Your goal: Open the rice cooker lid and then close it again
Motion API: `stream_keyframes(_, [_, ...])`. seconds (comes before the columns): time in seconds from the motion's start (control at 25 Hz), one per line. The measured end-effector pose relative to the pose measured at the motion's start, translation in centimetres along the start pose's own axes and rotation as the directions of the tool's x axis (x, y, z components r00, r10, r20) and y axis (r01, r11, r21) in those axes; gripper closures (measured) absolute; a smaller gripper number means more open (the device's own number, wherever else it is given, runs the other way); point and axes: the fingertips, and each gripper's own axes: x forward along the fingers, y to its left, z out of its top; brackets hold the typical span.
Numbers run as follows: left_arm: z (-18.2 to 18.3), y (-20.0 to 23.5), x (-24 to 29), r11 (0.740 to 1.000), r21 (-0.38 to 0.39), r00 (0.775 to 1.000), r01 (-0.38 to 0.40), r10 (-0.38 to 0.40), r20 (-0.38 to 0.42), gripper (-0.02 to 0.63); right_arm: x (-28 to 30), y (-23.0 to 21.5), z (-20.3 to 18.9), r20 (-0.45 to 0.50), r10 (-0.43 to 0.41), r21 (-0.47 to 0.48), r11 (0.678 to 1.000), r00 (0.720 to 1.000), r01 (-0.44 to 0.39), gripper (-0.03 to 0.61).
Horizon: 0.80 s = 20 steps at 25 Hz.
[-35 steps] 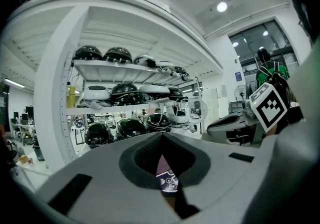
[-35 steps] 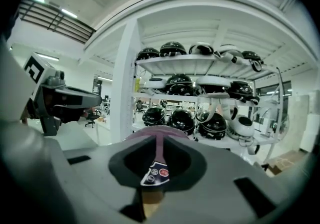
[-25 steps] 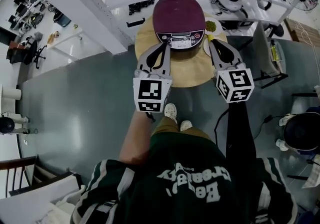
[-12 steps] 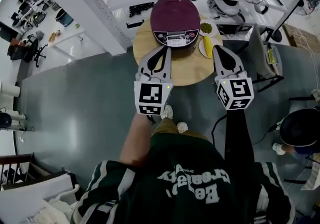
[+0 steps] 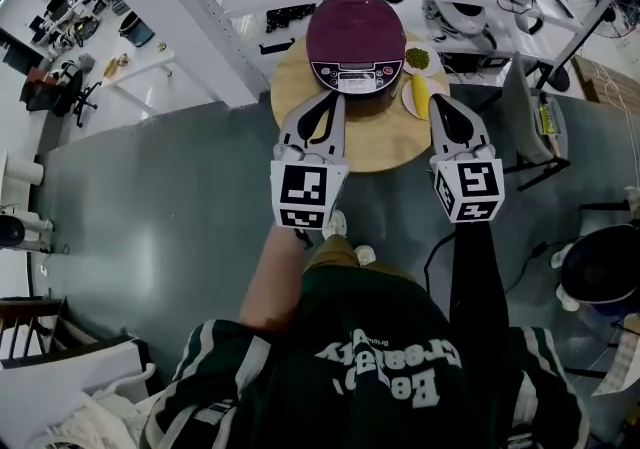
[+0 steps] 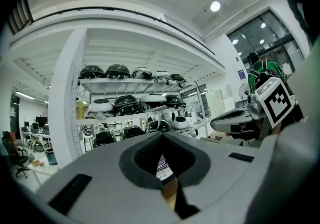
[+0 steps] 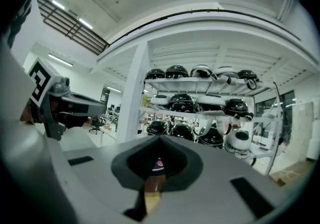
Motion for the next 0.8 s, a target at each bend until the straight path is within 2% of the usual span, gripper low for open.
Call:
stream_keyframes(0.56, [0.5, -2.1, 2.8, 0.999, 0.021, 0.999, 0.050, -0.050, -0.007, 0.617, -0.3, -2.6, -0.7, -0.006, -0.037, 0.037, 0.999, 0.999, 0.038, 0.575])
stream_keyframes(0.8, [0.3, -1.8, 3.6, 0.998, 0.031, 0.999, 0.054, -0.054, 0.004, 0.617, 0.2, -3.1, -0.7, 0.003, -0.046, 0.033, 0.998, 0.999, 0.046, 0.575])
